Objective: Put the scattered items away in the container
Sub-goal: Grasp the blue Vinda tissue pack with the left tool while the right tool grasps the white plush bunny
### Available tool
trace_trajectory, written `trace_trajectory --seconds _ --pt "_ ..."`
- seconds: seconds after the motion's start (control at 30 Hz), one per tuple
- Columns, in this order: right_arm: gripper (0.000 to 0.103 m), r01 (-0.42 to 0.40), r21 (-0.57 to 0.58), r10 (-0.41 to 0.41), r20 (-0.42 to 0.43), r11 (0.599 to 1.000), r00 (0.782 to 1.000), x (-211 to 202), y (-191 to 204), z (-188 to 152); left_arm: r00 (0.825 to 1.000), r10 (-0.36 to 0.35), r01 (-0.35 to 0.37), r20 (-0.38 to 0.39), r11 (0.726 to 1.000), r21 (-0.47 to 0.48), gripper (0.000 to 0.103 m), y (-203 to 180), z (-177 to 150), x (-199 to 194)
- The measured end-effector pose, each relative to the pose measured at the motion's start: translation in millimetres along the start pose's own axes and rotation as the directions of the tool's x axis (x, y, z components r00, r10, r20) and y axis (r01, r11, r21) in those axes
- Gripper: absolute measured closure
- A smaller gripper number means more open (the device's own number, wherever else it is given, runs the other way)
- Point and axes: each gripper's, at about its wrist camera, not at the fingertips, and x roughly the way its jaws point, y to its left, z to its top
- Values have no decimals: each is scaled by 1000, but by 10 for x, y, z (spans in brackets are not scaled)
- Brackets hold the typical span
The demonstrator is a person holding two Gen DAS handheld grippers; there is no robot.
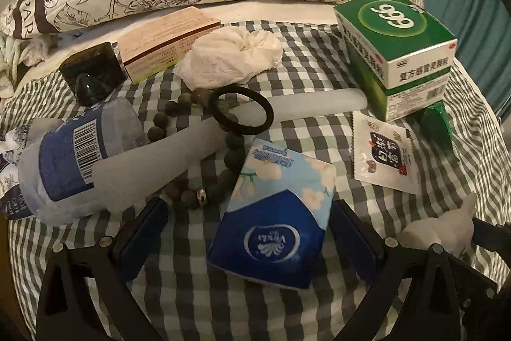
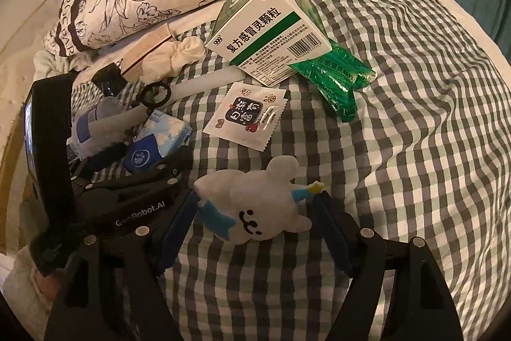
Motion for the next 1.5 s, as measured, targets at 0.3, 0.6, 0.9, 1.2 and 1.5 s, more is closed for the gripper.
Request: trace_trajectory --seconds 0.3,0.6,0.9,1.2,1.5 --pt "17 -30 -12 30 -25 999 999 186 7 43 1000 21 -21 11 1000 4 18 42 68 -109" --pt "51 -76 -26 77 19 997 997 136 99 6 1000 18 -18 9 1000 -12 43 135 -62 -269" --pt "53 -81 -37 84 73 996 994 -200 132 -45 1000 10 -9 22 997 -71 43 267 -141 -578" --pt "53 -82 -84 90 93 993 992 -472 356 -120 998 25 -20 62 997 -74 43 368 -171 -922" --pt "53 -101 -180 119 90 978 989 -742 786 -197 996 78 -72 46 989 -130 43 689 -323 -1364"
